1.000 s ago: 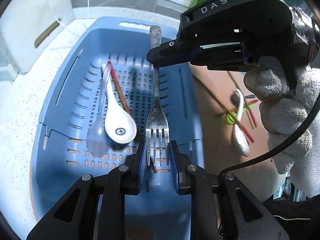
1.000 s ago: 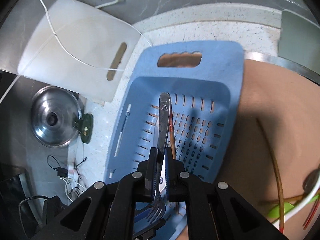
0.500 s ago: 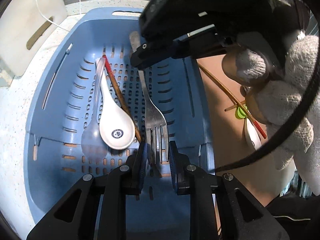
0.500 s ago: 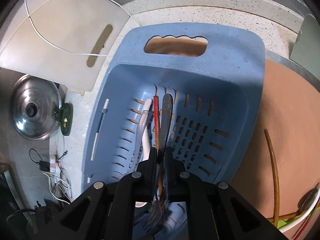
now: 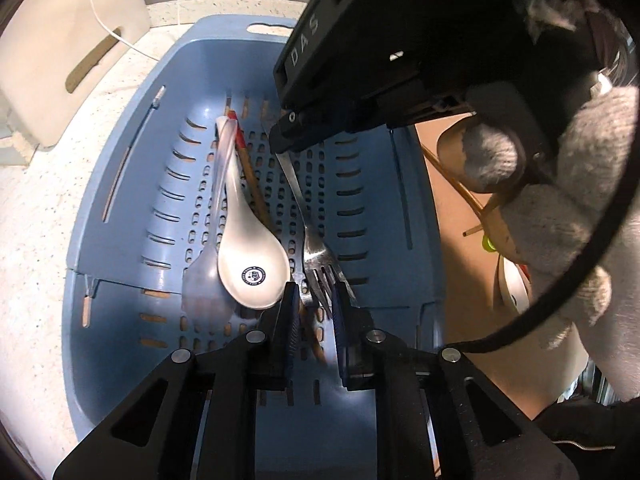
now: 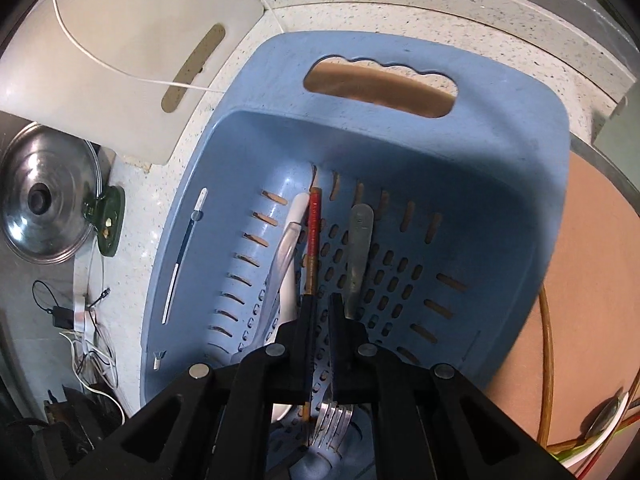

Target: Organize utensils

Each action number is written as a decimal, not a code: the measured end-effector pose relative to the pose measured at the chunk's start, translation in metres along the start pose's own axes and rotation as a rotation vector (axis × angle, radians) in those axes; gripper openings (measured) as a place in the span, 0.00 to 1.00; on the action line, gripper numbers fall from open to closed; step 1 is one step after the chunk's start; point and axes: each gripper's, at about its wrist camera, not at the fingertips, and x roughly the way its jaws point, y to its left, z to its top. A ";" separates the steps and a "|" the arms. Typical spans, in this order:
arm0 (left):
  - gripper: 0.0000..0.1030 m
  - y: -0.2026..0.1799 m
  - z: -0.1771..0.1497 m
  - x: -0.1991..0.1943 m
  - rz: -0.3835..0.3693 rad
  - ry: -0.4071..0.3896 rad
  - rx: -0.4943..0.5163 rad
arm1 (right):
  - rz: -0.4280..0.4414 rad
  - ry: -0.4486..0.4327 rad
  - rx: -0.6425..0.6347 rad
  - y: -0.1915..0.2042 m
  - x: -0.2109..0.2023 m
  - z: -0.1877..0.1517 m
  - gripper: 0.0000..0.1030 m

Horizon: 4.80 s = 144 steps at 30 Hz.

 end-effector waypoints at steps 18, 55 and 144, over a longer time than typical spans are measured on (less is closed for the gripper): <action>0.15 -0.034 0.004 -0.058 -0.040 -0.132 0.037 | 0.139 -0.335 -0.030 -0.078 -0.156 -0.083 0.47; 0.40 -0.158 0.002 0.013 -0.092 -0.019 0.177 | 0.125 -0.257 0.204 -0.249 -0.150 -0.186 0.42; 0.06 -0.169 -0.021 0.023 -0.166 -0.033 -0.046 | -0.118 -0.058 0.037 -0.327 -0.177 -0.309 0.06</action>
